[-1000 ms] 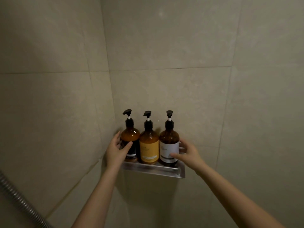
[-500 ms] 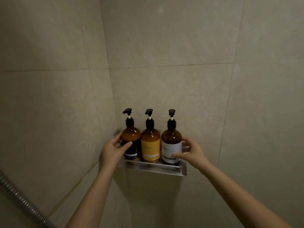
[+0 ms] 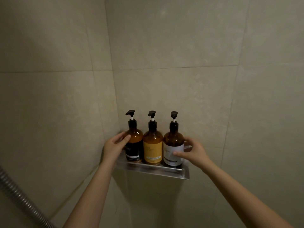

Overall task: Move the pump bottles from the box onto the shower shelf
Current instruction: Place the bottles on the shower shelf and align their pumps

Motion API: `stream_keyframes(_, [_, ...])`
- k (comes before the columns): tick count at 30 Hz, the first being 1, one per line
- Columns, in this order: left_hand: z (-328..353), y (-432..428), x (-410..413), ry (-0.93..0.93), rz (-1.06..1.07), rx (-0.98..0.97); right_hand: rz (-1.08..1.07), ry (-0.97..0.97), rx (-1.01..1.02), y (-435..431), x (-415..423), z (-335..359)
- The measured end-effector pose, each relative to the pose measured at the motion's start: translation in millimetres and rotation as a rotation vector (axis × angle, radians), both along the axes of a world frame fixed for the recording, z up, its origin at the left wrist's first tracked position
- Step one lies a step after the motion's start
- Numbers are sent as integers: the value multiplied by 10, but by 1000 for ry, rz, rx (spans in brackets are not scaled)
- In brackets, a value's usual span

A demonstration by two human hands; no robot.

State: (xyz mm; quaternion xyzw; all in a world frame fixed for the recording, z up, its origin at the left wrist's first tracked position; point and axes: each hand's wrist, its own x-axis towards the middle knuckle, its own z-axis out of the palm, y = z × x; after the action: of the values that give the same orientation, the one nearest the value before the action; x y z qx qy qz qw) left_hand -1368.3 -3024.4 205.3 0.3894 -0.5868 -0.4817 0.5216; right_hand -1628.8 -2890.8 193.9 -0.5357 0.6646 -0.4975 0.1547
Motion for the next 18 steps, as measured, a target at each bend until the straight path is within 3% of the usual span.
stream_keyframes(6, [9,-32,-4,24,-37,44,130,-30,67,67,-124,85])
stream_keyframes(13, [17,-19,-9,54,-63,53,33,52,43,17,-2,77])
stream_keyframes(18, [29,-6,-12,66,-68,56,90,35,71,47,-42,113])
